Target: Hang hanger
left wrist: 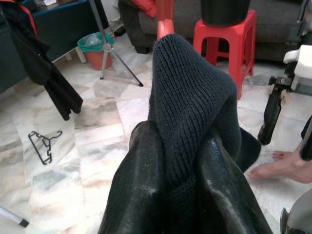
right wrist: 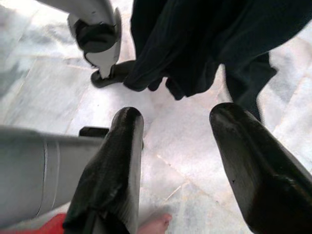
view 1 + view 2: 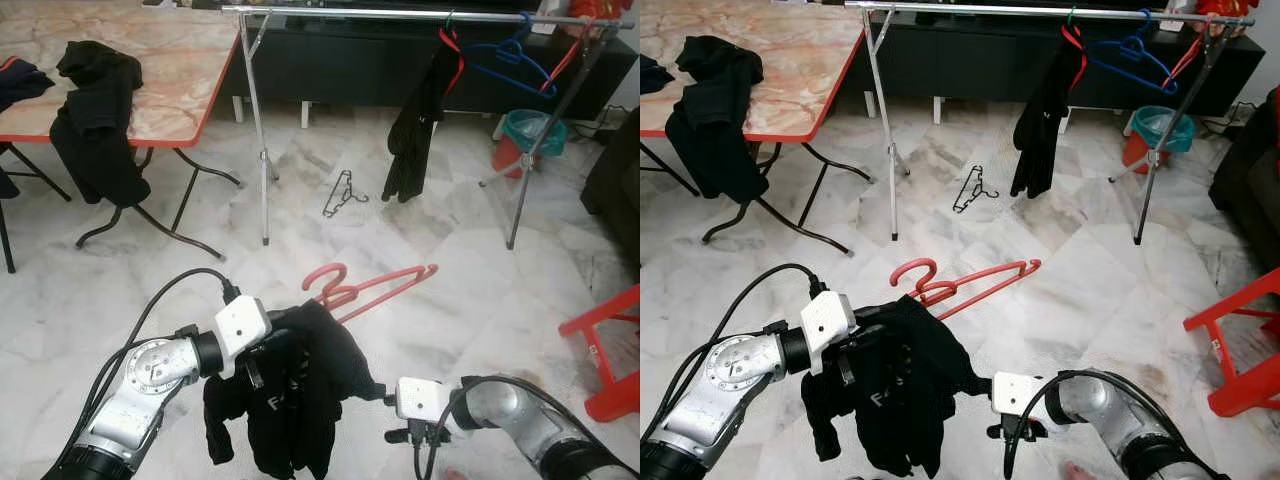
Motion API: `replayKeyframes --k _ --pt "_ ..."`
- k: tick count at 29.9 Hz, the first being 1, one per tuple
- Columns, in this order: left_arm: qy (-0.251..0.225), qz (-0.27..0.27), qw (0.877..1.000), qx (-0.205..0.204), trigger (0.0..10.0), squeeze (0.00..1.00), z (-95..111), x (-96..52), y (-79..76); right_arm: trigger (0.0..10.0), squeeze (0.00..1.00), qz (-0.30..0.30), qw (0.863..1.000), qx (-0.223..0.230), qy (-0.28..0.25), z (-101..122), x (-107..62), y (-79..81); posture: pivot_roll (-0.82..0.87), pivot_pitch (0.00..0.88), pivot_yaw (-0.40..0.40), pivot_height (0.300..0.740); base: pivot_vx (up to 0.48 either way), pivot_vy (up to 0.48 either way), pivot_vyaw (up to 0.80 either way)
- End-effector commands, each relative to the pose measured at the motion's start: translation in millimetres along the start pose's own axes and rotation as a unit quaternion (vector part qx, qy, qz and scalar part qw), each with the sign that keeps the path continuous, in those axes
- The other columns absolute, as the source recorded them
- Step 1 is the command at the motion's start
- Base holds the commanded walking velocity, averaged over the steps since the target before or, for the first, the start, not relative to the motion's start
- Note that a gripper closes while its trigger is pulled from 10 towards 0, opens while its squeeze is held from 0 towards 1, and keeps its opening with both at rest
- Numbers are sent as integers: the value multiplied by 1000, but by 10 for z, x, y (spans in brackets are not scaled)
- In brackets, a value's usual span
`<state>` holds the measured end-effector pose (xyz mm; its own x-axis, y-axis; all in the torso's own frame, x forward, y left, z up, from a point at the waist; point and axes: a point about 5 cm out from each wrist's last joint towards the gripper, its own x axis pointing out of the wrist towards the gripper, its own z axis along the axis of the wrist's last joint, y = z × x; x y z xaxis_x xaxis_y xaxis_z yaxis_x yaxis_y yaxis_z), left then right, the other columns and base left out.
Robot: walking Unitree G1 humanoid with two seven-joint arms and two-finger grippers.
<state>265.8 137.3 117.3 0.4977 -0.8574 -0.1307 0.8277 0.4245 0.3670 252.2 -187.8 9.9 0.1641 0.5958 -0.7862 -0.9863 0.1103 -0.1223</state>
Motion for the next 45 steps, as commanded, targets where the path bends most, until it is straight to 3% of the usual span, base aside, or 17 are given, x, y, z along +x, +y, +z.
replayKeyframes --k 1,6,9,14,15,17,18,23,26,31,34,37,41,45 --pt "-3 -3 1000 12 10000 0 22 -14 23 10000 1000 10 1000 -4 -7 3 -28 23 19 74 -33 740 0 0 0" --pt "13 -14 1000 19 10000 0 -23 -43 -8 10000 1000 -17 1000 -22 7 -9 -101 -72 20 78 -28 740 0 0 0" --pt "43 -29 998 32 10000 0 -107 -93 -27 10000 1000 -60 997 -47 29 -5 -226 -233 20 83 -21 740 0 0 0" --pt "56 -32 997 36 10000 0 -168 -109 -48 10000 1000 -45 993 -83 75 -51 -335 -266 19 86 -16 740 0 0 0" --pt "59 -32 997 35 10000 0 -183 -113 -54 10000 655 -40 992 -87 78 -50 -352 -265 19 86 -15 740 0 0 0" --pt "61 -33 997 35 10000 0 -194 -116 -58 10000 655 -37 992 -90 80 -50 -362 -266 19 86 -15 740 0 0 0" --pt "71 -36 996 38 10000 0 -240 -137 -67 10000 0 -22 994 -92 47 44 -381 -250 17 88 -11 740 0 0 0" --pt "99 -52 992 62 10000 0 -321 -173 -72 10000 0 11 993 -104 -63 390 -464 -239 22 88 -9 740 0 0 0" --pt "108 -68 989 67 10000 0 -333 -174 -80 10000 0 30 988 -117 -99 525 -556 -247 22 88 -9 740 0 0 0" --pt "116 -97 985 79 10000 0 -351 -186 -128 10000 0 34 984 -140 -109 626 -675 -308 22 88 -11 740 0 0 0" --pt "113 -122 984 70 10000 0 -327 -198 -162 10000 0 -23 980 -165 -107 697 -719 -489 17 87 -12 740 0 0 0" --pt "113 -148 980 76 10000 0 -262 -204 -156 10000 0 -58 978 -172 -100 745 -698 -613 25 87 -16 740 0 0 0" --pt "118 -175 975 73 10000 0 -226 -222 -170 10000 0 -73 976 -180 -96 762 -656 -649 32 86 -18 740 0 0 0" --pt "121 -200 970 62 10000 0 -185 -224 -180 10000 0 -73 974 -165 -134 830 -536 -637 32 86 -19 740 0 0 0"
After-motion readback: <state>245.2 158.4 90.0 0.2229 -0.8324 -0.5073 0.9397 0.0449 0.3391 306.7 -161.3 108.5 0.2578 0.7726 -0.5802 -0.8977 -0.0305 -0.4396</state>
